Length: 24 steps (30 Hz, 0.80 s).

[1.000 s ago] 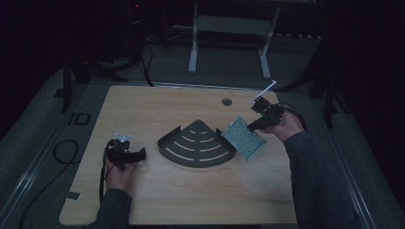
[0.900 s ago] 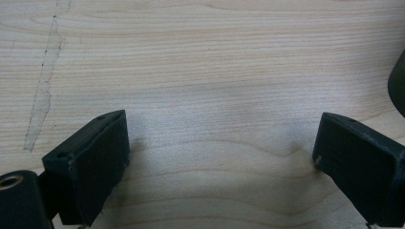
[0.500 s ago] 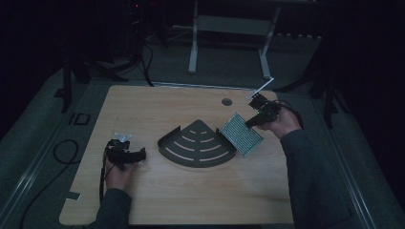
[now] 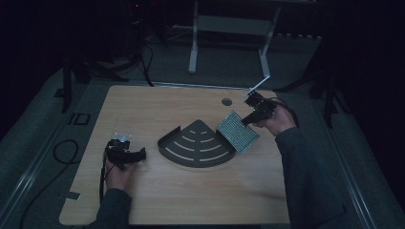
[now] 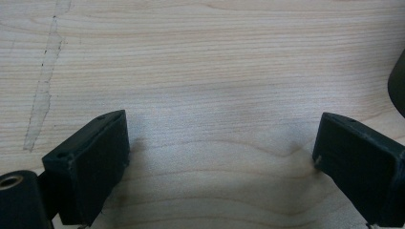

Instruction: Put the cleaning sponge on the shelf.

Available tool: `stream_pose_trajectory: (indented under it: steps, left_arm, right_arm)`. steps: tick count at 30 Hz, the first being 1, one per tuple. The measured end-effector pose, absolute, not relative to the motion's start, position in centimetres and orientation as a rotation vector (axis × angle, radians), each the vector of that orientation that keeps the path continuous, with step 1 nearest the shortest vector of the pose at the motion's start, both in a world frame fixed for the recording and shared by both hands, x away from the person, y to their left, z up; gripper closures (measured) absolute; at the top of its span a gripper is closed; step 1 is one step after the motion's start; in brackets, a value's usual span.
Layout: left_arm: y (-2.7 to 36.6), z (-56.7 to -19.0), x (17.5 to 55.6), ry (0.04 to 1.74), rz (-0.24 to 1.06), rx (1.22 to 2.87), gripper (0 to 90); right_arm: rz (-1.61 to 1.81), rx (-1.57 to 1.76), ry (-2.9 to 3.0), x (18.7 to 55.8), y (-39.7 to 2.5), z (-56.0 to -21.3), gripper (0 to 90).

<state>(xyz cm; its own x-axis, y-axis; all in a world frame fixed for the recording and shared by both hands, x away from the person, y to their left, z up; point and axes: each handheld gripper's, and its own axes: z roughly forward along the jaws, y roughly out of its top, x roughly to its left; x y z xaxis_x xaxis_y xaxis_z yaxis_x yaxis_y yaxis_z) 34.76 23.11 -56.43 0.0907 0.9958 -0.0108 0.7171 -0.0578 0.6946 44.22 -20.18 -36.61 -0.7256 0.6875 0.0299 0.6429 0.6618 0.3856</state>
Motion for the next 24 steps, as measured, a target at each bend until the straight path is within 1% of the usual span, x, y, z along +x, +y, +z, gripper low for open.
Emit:
stream_pose_trajectory:
  steps: [24]
  left_arm:
    - [23.1, -56.4, 34.8, 1.68, 0.668, 1.833, 5.5]
  right_arm:
    - [0.59, 1.103, 2.76, 45.3, -18.3, -37.2, 89.6]
